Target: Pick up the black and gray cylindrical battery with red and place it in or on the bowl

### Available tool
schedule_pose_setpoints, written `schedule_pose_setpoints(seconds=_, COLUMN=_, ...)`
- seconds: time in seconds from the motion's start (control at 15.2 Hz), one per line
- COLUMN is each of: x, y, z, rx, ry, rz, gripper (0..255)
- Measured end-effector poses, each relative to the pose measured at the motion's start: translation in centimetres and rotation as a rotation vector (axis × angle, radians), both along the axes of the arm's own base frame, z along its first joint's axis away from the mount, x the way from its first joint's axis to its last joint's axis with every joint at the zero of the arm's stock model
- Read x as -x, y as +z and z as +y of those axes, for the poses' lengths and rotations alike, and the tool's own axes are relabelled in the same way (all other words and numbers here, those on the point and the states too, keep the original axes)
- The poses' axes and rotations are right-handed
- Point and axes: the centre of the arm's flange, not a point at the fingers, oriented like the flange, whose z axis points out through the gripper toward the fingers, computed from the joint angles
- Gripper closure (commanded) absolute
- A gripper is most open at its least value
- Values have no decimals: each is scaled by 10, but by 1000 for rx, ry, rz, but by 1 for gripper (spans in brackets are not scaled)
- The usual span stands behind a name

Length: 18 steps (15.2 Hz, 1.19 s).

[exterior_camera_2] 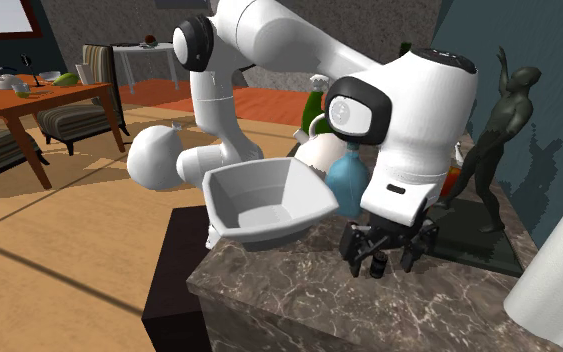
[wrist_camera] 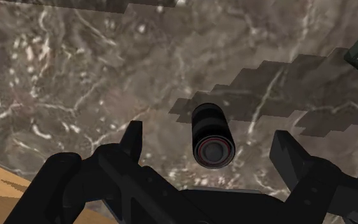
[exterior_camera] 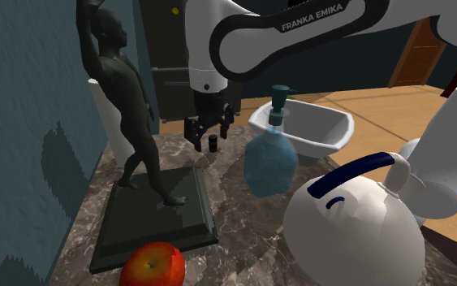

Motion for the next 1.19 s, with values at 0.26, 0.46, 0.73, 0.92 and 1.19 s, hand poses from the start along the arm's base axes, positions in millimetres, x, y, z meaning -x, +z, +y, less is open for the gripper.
schedule_pose_setpoints(seconds=0.26, x=0, y=-1, z=0, rx=0, ry=0, rz=0, gripper=0)
schedule_pose_setpoints(seconds=0.46, x=0, y=-1, z=0, rx=0, ry=0, rz=0, gripper=255)
schedule_pose_setpoints(seconds=0.73, x=0, y=-1, z=0, rx=0, ry=0, rz=0, gripper=255)
schedule_pose_setpoints(seconds=0.92, x=0, y=-1, z=0, rx=0, ry=0, rz=-1, gripper=255)
schedule_pose_setpoints(seconds=1.19, x=1, y=10, z=0, rx=0, ry=0, rz=-1, gripper=255)
